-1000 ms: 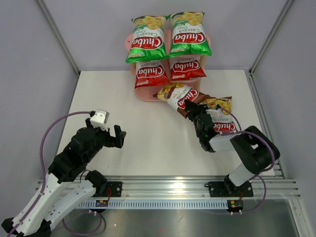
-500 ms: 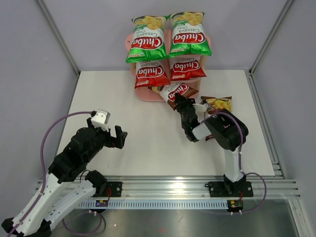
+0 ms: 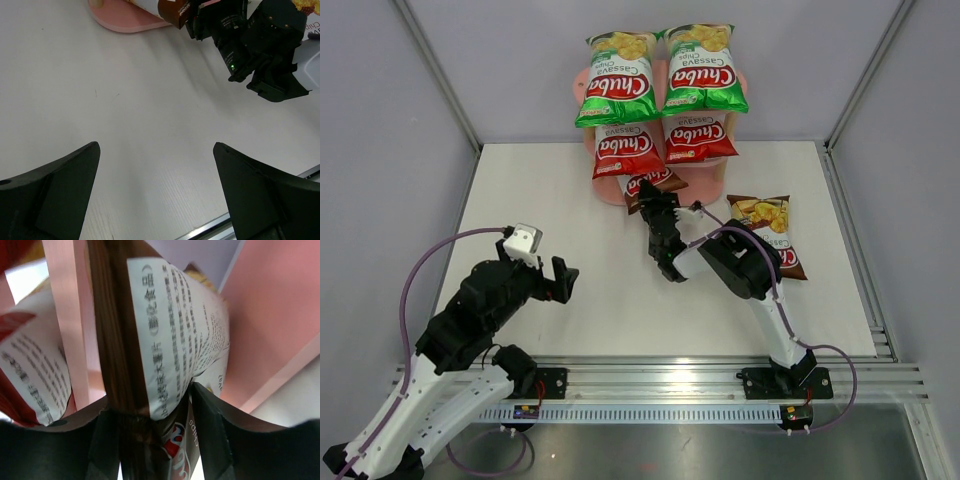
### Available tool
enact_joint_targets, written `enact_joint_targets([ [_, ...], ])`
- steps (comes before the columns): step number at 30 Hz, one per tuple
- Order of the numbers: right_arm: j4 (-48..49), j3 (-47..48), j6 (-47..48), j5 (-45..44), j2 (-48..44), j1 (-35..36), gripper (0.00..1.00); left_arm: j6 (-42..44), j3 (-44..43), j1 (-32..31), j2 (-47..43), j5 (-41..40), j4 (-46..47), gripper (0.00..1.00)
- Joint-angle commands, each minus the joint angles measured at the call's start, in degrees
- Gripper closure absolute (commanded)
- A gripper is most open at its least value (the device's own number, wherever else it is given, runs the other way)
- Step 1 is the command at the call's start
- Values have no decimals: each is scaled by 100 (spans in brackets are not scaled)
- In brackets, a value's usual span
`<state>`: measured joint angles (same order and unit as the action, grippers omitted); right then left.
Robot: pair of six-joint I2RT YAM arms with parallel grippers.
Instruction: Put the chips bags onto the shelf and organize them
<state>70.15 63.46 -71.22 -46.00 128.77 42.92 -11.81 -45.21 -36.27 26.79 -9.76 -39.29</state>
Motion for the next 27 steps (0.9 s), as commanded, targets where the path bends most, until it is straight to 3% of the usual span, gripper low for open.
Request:
enact_joint_targets([
  [1, -255, 465, -85, -489, 218, 208, 39, 109, 47, 15, -94, 167, 273, 1],
  [17, -959, 641, -902, -524, 579, 674, 49, 127, 74, 6, -244, 369, 316, 1],
  [27, -1363, 1510, -1051, -287, 992, 481, 54, 118, 91, -3, -314, 299, 308, 1],
])
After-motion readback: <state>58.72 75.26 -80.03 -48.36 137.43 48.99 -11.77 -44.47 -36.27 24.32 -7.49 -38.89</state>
